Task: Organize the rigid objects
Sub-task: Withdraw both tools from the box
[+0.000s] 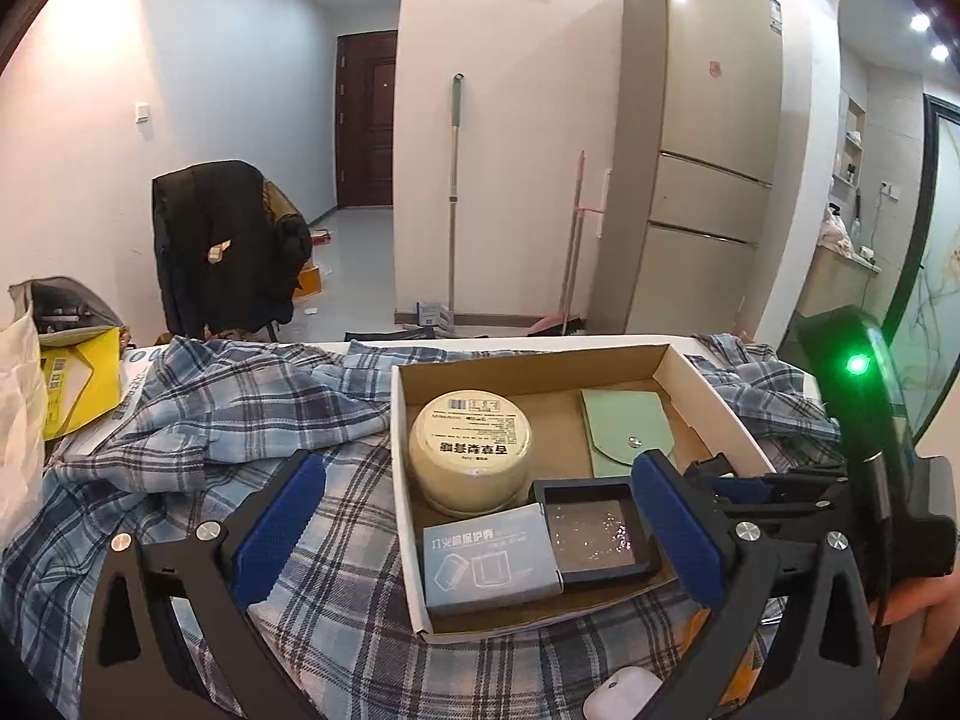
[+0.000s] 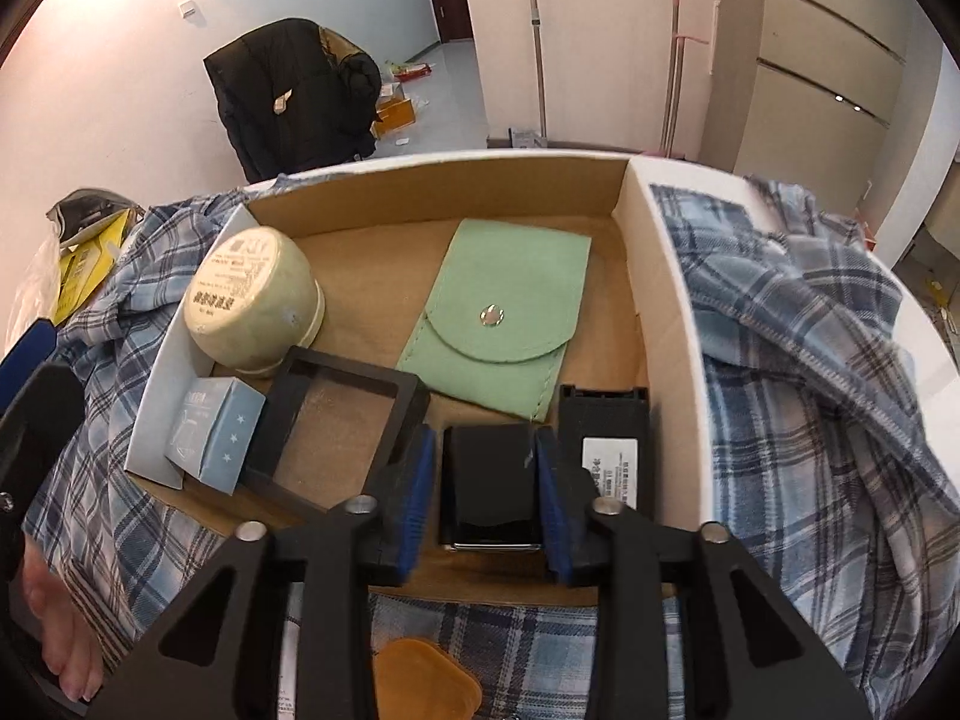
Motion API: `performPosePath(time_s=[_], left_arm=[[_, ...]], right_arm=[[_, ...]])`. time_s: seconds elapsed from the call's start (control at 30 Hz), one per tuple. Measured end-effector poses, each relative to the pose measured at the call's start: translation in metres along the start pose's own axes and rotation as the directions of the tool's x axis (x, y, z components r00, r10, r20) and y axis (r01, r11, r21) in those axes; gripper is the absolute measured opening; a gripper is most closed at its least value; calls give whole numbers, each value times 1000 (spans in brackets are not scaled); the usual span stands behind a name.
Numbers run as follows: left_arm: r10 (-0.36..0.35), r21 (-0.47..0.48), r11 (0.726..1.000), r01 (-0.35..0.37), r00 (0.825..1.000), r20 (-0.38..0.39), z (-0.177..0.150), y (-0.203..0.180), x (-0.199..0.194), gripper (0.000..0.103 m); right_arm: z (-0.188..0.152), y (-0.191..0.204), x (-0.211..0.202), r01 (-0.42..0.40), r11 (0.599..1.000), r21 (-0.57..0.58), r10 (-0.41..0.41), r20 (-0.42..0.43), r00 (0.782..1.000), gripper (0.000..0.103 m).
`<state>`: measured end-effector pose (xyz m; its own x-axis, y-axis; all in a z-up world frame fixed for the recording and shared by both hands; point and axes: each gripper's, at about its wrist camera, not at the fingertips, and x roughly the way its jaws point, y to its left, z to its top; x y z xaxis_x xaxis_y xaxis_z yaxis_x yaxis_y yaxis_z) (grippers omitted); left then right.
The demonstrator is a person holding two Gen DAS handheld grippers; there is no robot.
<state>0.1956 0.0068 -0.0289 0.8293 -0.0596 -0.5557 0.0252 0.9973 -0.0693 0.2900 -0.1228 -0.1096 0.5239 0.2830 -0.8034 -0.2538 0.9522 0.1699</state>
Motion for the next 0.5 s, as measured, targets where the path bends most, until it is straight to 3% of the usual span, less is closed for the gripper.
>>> performPosePath(time_s=[0.07, 0.2, 0.5], left_arm=[[2, -7, 1000, -2, 1000, 16, 2, 0, -5, 103], [7, 0, 1000, -7, 999, 40, 11, -4, -22, 103], [-87, -30, 996, 88, 995, 39, 14, -11, -68, 103]], right_arm=[[2, 1, -13, -16, 1000, 6, 15, 42, 999, 58], [4, 6, -49, -14, 1000, -11, 15, 116, 993, 59], [-23, 5, -113, 22, 999, -30, -16, 186, 982, 63]])
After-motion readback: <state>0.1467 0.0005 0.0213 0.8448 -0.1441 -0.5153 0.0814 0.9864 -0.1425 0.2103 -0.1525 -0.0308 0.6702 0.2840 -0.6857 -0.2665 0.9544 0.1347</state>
